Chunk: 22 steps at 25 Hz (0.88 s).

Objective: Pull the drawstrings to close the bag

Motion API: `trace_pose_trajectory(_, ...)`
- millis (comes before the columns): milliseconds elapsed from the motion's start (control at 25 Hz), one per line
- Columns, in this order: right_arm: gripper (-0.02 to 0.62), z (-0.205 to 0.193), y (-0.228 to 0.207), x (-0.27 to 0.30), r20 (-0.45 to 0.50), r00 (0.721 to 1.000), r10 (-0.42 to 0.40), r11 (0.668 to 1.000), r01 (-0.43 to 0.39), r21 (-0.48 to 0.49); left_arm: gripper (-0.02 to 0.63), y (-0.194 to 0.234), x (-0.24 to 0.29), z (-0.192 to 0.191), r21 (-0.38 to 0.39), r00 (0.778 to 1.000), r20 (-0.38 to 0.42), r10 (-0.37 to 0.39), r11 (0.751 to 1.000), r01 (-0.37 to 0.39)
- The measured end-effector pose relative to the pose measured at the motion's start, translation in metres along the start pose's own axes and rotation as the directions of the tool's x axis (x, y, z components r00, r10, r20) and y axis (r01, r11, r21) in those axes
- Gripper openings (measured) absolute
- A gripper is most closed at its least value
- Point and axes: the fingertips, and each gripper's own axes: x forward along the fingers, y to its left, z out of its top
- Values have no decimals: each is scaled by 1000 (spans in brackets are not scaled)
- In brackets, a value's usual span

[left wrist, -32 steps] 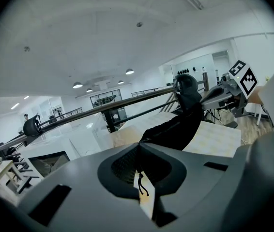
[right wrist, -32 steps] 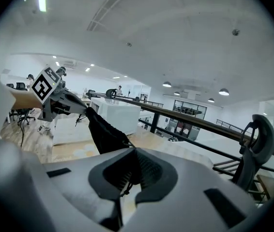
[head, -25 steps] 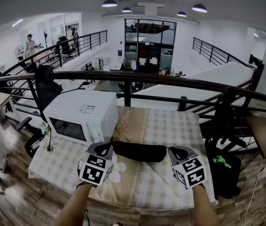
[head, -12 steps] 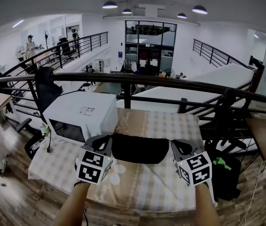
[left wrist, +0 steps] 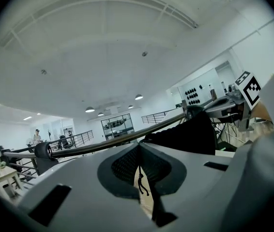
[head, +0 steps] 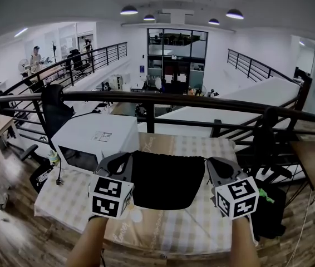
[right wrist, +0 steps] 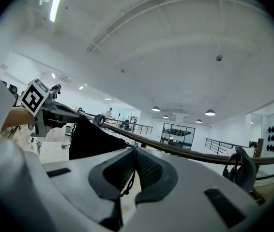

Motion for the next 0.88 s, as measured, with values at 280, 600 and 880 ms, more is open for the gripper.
trace_pose_trajectory(280,21,21,-3,-6,87,995,-44,995,35,98,25,6,-6,13,-61,996,78,50,997,-45)
trace_pose_trajectory(600,21,24,-6,-12,123,988,-96,984,75,163,25,6,-8,11,-116,992,102,80,991,-68)
trace_pose_trajectory(880,21,21,-4,-15,115,983,-143,983,128,133,25,9,-13,7,-135,989,104,108,986,-93)
